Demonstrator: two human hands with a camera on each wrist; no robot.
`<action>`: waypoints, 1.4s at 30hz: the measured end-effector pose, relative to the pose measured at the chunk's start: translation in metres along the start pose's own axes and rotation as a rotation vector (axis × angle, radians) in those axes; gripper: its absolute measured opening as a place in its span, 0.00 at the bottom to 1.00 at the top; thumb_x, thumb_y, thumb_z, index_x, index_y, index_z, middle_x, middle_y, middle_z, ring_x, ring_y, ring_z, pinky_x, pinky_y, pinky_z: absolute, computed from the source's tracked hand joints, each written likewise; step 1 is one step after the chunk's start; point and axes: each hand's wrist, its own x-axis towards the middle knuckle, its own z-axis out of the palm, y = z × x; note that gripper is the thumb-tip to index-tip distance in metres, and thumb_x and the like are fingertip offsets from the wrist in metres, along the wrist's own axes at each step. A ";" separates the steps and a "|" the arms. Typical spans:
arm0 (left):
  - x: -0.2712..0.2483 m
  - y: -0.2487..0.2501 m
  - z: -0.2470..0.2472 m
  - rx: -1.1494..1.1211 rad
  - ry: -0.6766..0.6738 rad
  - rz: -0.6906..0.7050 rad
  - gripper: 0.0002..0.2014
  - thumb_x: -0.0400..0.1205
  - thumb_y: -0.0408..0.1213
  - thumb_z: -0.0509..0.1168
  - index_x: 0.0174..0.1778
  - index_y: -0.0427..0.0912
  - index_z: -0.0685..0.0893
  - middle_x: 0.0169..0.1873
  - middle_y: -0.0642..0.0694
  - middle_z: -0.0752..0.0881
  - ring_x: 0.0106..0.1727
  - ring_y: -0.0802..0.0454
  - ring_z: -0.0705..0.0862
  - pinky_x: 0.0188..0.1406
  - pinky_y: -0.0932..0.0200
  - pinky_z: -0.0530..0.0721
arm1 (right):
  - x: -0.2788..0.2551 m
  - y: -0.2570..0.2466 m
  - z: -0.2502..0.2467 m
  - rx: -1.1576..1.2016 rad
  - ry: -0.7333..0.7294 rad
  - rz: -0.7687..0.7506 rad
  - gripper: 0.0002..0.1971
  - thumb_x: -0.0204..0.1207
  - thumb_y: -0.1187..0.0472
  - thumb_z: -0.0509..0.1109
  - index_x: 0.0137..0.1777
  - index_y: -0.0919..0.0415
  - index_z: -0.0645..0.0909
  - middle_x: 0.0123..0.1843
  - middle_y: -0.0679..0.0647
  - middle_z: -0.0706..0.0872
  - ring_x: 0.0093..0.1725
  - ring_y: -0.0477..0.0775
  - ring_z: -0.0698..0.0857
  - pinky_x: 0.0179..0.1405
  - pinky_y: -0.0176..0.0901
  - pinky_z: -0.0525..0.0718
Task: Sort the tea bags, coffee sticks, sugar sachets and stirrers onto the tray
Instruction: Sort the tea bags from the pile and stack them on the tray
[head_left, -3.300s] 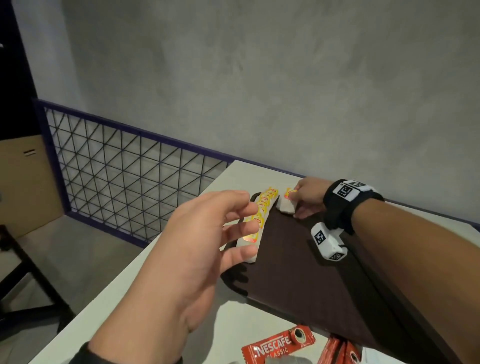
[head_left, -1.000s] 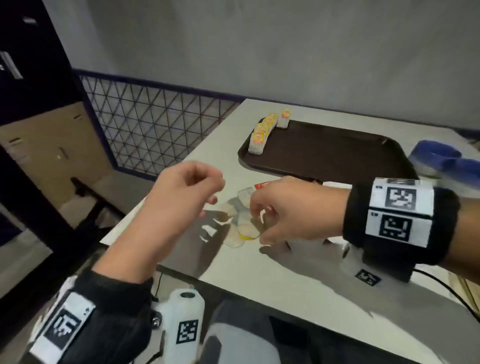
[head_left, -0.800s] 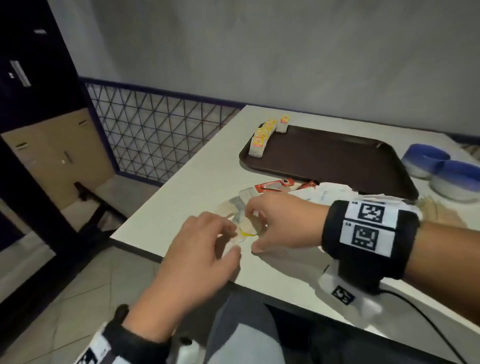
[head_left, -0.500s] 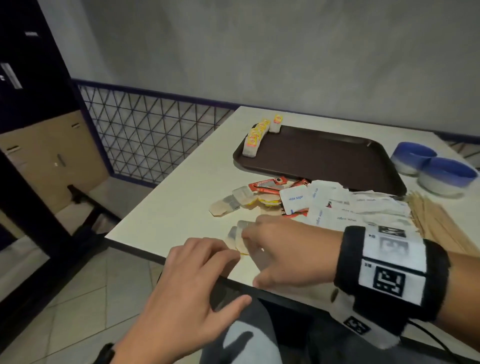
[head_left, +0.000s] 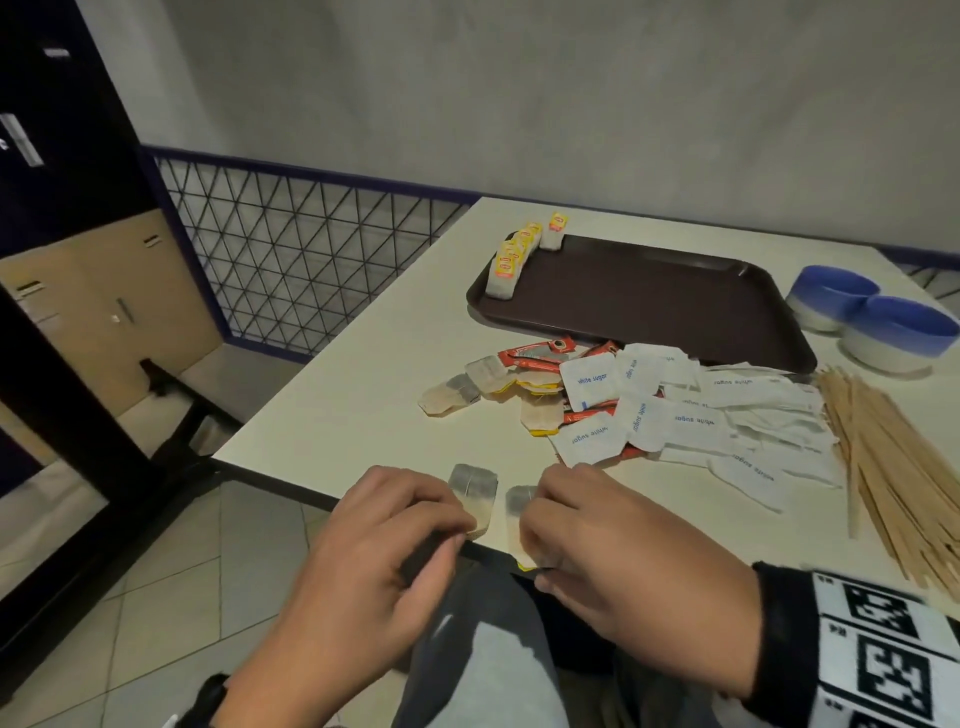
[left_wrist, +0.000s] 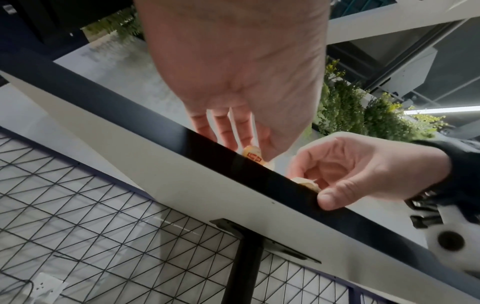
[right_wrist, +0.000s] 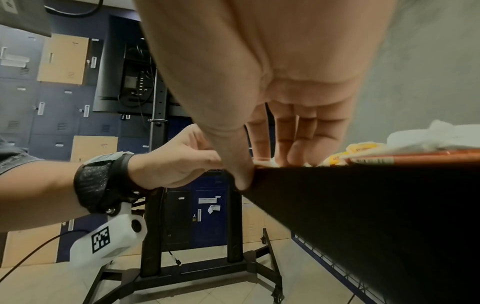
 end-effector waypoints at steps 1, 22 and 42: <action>0.002 0.002 0.001 -0.032 0.016 -0.023 0.07 0.83 0.42 0.69 0.52 0.53 0.92 0.51 0.65 0.85 0.57 0.57 0.83 0.53 0.59 0.81 | -0.002 0.001 0.003 0.022 0.013 0.005 0.07 0.86 0.50 0.66 0.54 0.45 0.69 0.62 0.44 0.72 0.60 0.49 0.71 0.57 0.46 0.79; 0.080 0.026 0.029 -1.050 0.107 -0.617 0.25 0.69 0.33 0.81 0.63 0.47 0.86 0.41 0.36 0.94 0.41 0.45 0.93 0.46 0.48 0.89 | 0.024 0.046 -0.038 0.408 0.387 0.068 0.18 0.74 0.50 0.81 0.64 0.44 0.87 0.38 0.40 0.86 0.40 0.42 0.86 0.42 0.42 0.86; 0.076 0.017 0.034 -1.210 0.138 -0.615 0.18 0.75 0.38 0.72 0.62 0.44 0.92 0.49 0.38 0.95 0.49 0.47 0.95 0.44 0.63 0.89 | 0.036 0.049 -0.040 0.646 0.350 0.152 0.08 0.72 0.60 0.84 0.38 0.56 0.87 0.30 0.47 0.87 0.28 0.39 0.81 0.30 0.34 0.78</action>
